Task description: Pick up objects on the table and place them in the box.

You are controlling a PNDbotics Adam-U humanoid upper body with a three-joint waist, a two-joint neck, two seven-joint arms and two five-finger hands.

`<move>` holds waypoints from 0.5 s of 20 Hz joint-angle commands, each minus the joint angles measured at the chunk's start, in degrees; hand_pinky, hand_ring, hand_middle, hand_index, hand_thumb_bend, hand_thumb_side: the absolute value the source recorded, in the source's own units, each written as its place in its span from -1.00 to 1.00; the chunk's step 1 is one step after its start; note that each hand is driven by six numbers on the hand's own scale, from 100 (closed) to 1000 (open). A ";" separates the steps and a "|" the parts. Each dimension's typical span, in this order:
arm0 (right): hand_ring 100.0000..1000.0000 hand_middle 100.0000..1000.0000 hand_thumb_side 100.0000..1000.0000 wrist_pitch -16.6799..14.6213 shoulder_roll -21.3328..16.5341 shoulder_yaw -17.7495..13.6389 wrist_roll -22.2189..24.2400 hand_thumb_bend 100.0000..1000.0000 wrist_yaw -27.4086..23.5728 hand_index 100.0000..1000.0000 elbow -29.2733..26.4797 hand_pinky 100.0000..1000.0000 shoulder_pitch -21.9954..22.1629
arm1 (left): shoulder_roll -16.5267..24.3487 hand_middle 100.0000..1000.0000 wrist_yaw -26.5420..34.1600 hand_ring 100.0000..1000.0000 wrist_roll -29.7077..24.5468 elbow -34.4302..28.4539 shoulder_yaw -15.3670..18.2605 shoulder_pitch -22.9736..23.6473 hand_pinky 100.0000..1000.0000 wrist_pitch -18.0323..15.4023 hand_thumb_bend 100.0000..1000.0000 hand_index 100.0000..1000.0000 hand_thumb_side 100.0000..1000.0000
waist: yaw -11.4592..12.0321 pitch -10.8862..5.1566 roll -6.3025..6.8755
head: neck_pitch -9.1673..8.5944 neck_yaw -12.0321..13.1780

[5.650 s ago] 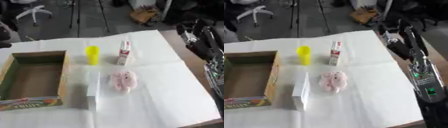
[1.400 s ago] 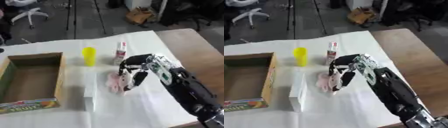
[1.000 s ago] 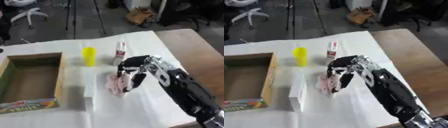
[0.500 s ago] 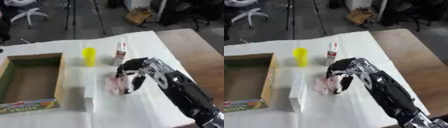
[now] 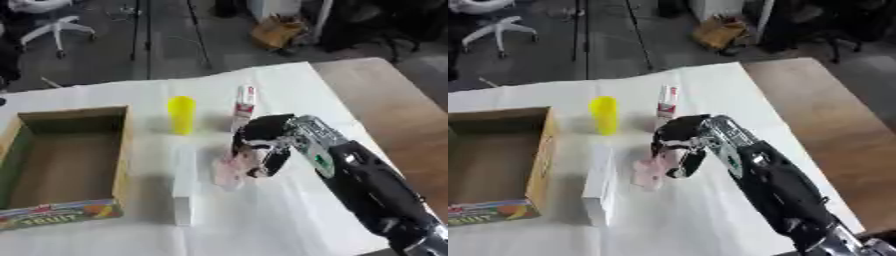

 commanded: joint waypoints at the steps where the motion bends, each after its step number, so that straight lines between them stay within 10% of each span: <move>1: -0.67 -0.48 -0.71 1.15 -1.81 -1.92 -2.12 -0.54 -1.36 -0.32 -2.56 -1.00 -2.14 | 0.50 0.16 0.04 0.35 0.07 -0.87 -0.03 -0.36 0.25 0.04 -0.03 0.49 0.80 | -0.16 -0.86 0.10 | 0.39 -0.01; 10: -0.71 -0.49 -0.78 7.59 -4.26 -6.92 -5.76 -0.54 -4.62 -0.35 -5.27 -1.00 -5.19 | 0.59 0.16 0.02 0.34 0.27 -0.88 0.10 -0.35 0.25 0.08 -0.02 0.48 0.80 | -0.21 -1.02 0.13 | 0.39 0.32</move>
